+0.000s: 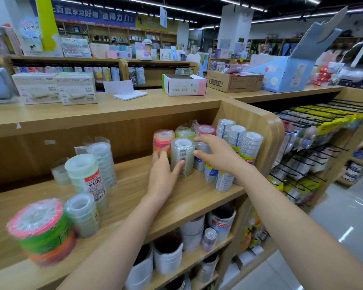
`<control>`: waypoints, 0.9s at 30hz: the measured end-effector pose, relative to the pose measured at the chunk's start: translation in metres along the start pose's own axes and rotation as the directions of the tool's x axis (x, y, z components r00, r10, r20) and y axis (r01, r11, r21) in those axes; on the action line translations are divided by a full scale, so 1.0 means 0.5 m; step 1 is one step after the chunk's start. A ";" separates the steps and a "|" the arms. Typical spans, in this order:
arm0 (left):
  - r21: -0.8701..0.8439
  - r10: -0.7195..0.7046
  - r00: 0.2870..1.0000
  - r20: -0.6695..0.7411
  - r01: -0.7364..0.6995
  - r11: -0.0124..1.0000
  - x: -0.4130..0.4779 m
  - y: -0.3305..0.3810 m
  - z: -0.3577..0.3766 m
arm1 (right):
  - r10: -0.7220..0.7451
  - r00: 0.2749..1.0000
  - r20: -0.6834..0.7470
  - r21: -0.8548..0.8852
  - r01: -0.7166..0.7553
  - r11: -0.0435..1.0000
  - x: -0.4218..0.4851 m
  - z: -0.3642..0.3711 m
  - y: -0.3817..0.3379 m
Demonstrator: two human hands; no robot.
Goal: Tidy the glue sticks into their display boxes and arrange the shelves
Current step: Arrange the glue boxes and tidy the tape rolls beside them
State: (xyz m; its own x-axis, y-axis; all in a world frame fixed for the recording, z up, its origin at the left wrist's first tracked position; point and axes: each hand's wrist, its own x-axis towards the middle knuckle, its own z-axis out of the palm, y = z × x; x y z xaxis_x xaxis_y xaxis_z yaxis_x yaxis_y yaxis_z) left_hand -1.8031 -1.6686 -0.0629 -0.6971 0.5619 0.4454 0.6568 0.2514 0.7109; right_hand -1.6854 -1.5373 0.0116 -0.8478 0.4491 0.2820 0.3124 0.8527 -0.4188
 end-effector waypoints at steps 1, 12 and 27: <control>0.015 0.010 1.000 -0.006 -0.010 1.000 -0.005 0.004 -0.004 | -0.005 1.000 -0.017 0.011 0.005 1.000 -0.001 0.000 -0.002; 0.425 0.403 0.736 -0.544 -0.173 0.889 -0.146 0.069 -0.166 | -0.366 0.880 -0.304 0.334 0.458 0.824 0.027 0.080 -0.155; 0.240 -0.106 0.800 -0.591 0.300 0.923 -0.299 -0.058 -0.331 | -0.575 0.812 -0.096 0.577 0.516 0.633 -0.012 0.244 -0.324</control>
State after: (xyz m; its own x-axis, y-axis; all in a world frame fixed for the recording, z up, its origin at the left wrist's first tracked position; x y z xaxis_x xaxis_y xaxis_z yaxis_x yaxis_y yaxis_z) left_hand -1.7655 -1.8901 -0.0600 -0.7972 -0.0432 0.6021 0.4661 0.5899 0.6594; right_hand -1.7832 -1.7107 -0.0273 -0.8276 -0.1001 0.5524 -0.4871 0.6171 -0.6179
